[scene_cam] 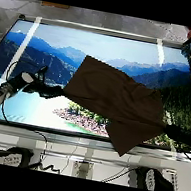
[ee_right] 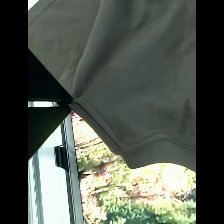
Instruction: Fold the clothes and pants, and hang the long-sleeved shirts on hangers.
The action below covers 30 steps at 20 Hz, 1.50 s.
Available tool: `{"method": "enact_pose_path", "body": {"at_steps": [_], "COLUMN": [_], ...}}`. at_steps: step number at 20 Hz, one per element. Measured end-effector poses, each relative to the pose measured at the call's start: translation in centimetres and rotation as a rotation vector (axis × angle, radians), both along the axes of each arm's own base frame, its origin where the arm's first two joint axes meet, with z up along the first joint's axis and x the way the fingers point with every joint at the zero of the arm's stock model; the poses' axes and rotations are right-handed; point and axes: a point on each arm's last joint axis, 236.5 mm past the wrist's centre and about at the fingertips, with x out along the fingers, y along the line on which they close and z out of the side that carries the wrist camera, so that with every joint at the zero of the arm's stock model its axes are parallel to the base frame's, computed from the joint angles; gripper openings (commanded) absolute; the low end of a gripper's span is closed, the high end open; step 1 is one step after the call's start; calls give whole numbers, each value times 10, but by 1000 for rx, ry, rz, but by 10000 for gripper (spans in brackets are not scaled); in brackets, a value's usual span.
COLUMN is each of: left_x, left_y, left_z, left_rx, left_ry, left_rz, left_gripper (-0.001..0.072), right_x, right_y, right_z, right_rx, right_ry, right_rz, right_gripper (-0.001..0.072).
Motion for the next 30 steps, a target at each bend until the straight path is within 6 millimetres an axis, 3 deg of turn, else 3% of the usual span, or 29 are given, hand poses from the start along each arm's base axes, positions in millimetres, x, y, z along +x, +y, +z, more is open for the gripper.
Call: {"method": "enact_pose_path", "body": {"at_steps": [3, 8, 9, 11, 20, 22, 23, 26, 30], "left_x": [7, 27, 30, 34, 37, 36, 34, 32, 32], "left_y": [8, 21, 23, 27, 22, 16, 13, 10, 21], "left_z": [-9, -12, -13, -13, -17, -23, -26, -30, -25], "left_rx": [8, 34, 36, 47, 45, 39, 37, 32, 37], "left_ry": [-1, -60, -67, -80, -81, -66, -52, -36, -41], "left_rz": [40, 117, 133, 145, 159, 162, 157, 162, 176], "left_gripper": [478, 478, 453, 334, 329, 51, 11, 11, 11], "right_x": [0, 0, 0, 0, 0, 0, 0, 0, 0], "right_y": [0, 0, 0, 0, 0, 0, 0, 0, 0], "right_z": [0, 0, 0, 0, 0, 0, 0, 0, 0], "right_rx": [-1, -1, -1, 0, 6, 6, 6, 7, 9], "right_ry": [0, 0, 0, 0, 2, 2, 1, 2, 1], "right_rz": [0, 0, 0, -1, -15, -15, -16, -18, -19], "right_gripper": [12, 12, 12, 12, 12, 12, 12, 12, 12]}}
